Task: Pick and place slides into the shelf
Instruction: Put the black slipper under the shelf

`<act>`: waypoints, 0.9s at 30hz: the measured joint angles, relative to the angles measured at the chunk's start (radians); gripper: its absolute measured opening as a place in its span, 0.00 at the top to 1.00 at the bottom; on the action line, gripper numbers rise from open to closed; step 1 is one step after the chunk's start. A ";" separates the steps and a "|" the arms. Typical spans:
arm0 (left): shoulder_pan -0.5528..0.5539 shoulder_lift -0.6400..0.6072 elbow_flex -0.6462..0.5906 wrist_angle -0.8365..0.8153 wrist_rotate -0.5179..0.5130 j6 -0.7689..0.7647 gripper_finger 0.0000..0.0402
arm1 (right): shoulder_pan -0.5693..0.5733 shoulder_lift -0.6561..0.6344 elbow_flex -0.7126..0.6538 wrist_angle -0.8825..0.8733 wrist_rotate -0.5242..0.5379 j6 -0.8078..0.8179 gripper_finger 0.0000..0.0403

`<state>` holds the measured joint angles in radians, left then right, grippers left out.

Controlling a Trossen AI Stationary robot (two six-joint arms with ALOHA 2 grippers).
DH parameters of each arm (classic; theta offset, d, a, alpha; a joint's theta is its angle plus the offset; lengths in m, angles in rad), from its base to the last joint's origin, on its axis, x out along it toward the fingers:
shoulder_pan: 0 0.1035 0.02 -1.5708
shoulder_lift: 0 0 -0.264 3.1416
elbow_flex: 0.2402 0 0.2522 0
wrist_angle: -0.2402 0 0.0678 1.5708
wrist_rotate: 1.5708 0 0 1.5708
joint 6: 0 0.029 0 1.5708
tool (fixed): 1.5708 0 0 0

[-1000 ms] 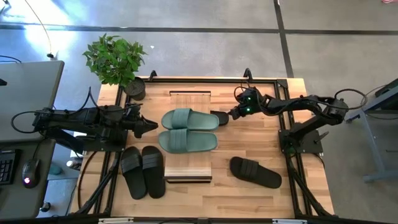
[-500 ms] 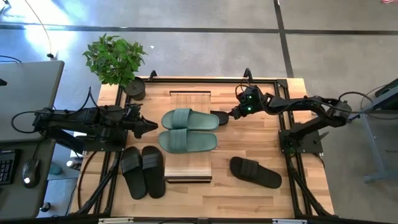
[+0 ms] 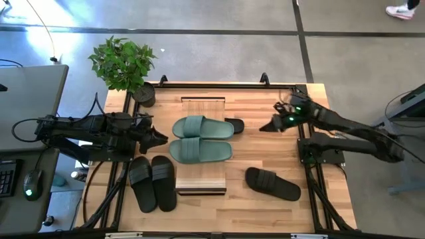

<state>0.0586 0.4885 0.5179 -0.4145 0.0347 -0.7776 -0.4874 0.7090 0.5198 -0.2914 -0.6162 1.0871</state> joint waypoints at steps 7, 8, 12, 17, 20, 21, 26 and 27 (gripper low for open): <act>0.000 0.000 0.000 -0.029 0.155 0.072 0.67 | 0.199 -0.337 0.020 -0.144 0.277 0.328 1.00; 0.000 0.000 0.000 -0.041 0.173 0.075 0.67 | 0.237 -0.370 0.037 -0.190 0.337 0.345 1.00; 0.000 0.000 0.000 -0.102 0.229 0.077 0.67 | 0.378 -0.425 0.127 -0.438 0.523 0.403 1.00; 0.000 0.000 0.000 -0.165 0.254 0.077 0.67 | 0.501 -0.355 0.210 -0.596 0.556 0.458 1.00; 0.000 0.000 0.000 -0.181 0.254 0.075 0.67 | 0.556 -0.277 0.220 -0.575 0.486 0.462 1.00; 0.000 0.000 0.000 -0.181 0.254 0.075 0.67 | 0.575 -0.247 0.220 -0.565 0.468 0.469 1.00; 0.000 0.000 0.000 -0.180 0.254 0.067 0.67 | 0.709 -0.091 0.220 -0.582 0.435 0.504 1.00; 0.000 0.000 0.000 -0.180 0.254 0.067 0.67 | 0.743 -0.060 0.220 -0.586 0.442 0.521 1.00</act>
<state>0.0584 0.4881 0.5179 -0.5941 0.2890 -0.7106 0.2560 0.6485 0.7395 -0.8773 -0.1738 1.6080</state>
